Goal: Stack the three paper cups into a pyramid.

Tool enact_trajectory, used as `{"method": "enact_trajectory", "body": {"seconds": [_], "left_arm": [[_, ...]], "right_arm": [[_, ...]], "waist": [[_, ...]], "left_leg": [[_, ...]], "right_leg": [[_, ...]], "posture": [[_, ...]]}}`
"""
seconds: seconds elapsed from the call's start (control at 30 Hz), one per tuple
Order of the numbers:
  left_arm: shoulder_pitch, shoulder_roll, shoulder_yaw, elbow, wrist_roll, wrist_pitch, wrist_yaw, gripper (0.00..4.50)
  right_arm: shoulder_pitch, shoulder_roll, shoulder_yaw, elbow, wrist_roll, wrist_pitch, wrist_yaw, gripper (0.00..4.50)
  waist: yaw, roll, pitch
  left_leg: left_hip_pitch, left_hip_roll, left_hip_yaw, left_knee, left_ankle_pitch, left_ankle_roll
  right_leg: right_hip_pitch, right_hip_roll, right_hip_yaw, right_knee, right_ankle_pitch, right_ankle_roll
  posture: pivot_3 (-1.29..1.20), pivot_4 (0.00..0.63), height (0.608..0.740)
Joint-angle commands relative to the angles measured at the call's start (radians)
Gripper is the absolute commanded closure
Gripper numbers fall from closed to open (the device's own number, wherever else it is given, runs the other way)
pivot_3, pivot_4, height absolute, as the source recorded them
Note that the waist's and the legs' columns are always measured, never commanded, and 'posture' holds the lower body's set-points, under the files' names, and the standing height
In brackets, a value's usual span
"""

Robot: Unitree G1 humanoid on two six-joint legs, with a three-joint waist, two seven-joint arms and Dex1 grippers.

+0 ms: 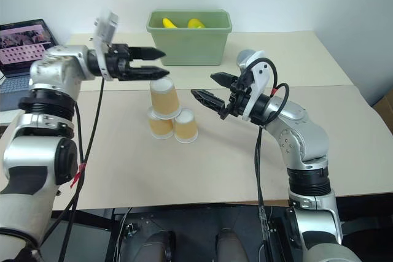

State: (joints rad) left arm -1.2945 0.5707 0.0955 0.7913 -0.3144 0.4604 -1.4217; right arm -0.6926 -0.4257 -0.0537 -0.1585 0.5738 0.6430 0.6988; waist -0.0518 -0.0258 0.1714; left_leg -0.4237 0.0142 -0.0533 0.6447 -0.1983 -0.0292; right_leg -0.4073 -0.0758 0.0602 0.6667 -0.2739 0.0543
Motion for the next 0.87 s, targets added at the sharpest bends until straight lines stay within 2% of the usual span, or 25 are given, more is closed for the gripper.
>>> {"method": "enact_trajectory", "body": {"seconds": [0.03, 0.17, 0.23, 0.37, 0.47, 0.6, 0.7, 0.87], "left_arm": [[0.000, 0.055, 0.208, -0.124, -0.125, 0.084, 0.226, 0.09], [0.166, 0.068, 0.383, -0.268, -0.073, -0.002, 0.652, 0.09], [0.266, 0.058, 0.460, -0.356, -0.070, 0.014, 0.820, 0.09], [0.599, -0.006, 0.596, -0.658, -0.053, 0.084, 1.072, 0.09], [0.809, -0.061, 0.640, -0.794, -0.026, 0.080, 1.178, 0.09], [0.960, -0.125, 0.672, -0.832, -0.033, 0.032, 1.254, 0.09], [1.024, -0.165, 0.668, -0.803, -0.015, -0.050, 1.289, 0.09], [1.045, -0.227, 0.667, -0.741, -0.029, -0.154, 1.348, 0.09]], "right_arm": [[-0.011, 0.008, -0.011, -0.021, 0.016, -0.013, 0.002, 0.00], [-0.002, 0.011, -0.013, -0.015, -0.012, -0.012, -0.036, 0.00], [0.005, 0.002, -0.020, -0.002, -0.037, -0.010, -0.070, 0.00], [0.018, -0.026, -0.046, 0.072, -0.121, -0.017, -0.171, 0.00], [0.004, -0.035, -0.038, 0.195, -0.233, -0.052, -0.282, 0.00], [-0.006, -0.029, 0.031, 0.369, -0.409, -0.132, -0.413, 0.00], [-0.003, 0.037, 0.015, 0.453, -0.421, -0.194, -0.458, 0.00], [-0.003, 0.077, 0.001, 0.526, -0.443, -0.263, -0.479, 0.00]], "waist": [[-0.004, 0.000, 0.000], [-0.016, 0.000, 0.000], [-0.017, 0.000, 0.000], [-0.014, 0.000, -0.001], [-0.004, -0.003, -0.001], [0.018, -0.004, -0.002], [0.019, -0.004, -0.003], [0.019, -0.004, -0.003]], "left_leg": [[0.000, 0.000, 0.000, 0.000, 0.000, 0.000], [0.002, 0.000, 0.000, 0.000, 0.000, 0.000], [0.004, 0.000, 0.001, 0.000, 0.000, 0.000], [0.005, 0.000, 0.001, 0.000, 0.000, 0.000], [0.003, 0.000, 0.001, 0.000, 0.000, 0.000], [0.002, -0.001, 0.002, 0.000, 0.000, -0.001], [0.005, 0.000, 0.003, 0.000, 0.000, -0.001], [0.004, -0.001, 0.003, -0.001, 0.000, -0.001]], "right_leg": [[0.000, 0.000, 0.000, 0.000, 0.000, 0.000], [0.000, 0.000, 0.001, 0.003, 0.000, 0.000], [0.001, -0.001, 0.002, 0.006, 0.000, 0.000], [0.001, -0.001, 0.003, 0.007, 0.000, 0.000], [-0.001, -0.001, 0.003, 0.006, 0.000, 0.000], [-0.002, -0.002, 0.003, 0.003, 0.000, -0.001], [0.001, -0.002, 0.003, -0.001, 0.001, -0.001], [0.001, -0.002, 0.003, -0.002, 0.001, -0.001]], "posture": [[0.00, 0.150, 0.732], [0.00, 0.150, 0.732], [0.00, 0.150, 0.732], [0.00, 0.150, 0.732], [0.00, 0.150, 0.732], [0.00, 0.150, 0.732], [0.00, 0.150, 0.732], [0.00, 0.150, 0.732]]}}
